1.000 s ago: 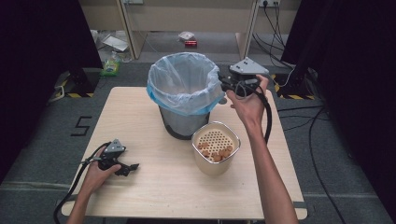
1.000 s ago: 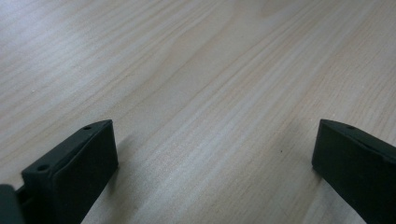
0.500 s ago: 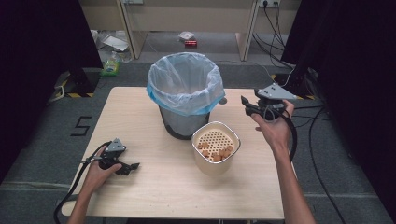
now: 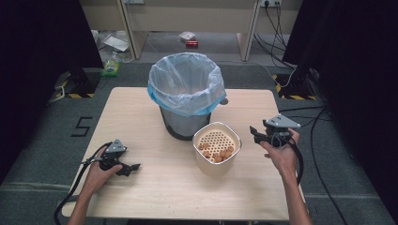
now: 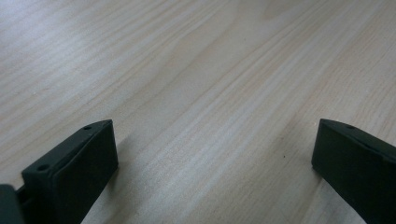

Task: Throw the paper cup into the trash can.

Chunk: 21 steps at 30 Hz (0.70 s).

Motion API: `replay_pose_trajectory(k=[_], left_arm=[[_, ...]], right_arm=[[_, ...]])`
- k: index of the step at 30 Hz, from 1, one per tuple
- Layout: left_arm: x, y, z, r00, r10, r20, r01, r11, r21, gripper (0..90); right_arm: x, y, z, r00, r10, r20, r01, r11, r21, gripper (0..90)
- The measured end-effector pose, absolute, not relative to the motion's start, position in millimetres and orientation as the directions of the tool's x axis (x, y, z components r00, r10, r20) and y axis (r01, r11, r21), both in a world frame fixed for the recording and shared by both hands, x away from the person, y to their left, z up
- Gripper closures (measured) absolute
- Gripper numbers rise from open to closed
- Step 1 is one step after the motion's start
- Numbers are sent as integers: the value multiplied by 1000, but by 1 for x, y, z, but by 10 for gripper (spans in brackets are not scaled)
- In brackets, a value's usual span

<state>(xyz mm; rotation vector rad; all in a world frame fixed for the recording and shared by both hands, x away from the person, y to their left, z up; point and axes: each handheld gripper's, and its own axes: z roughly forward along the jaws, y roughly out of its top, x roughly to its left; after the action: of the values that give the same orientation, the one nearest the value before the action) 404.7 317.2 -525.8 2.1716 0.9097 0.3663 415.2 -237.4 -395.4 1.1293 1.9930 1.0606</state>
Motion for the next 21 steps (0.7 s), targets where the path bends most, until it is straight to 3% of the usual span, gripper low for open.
replay_pose_trajectory(k=[21], left_arm=[[405, 317, -526, 708, 706, -20, 494, -475, 728, 0]], right_arm=[[378, -248, -477, -469, 880, -77, 541, 355, 762, 384]])
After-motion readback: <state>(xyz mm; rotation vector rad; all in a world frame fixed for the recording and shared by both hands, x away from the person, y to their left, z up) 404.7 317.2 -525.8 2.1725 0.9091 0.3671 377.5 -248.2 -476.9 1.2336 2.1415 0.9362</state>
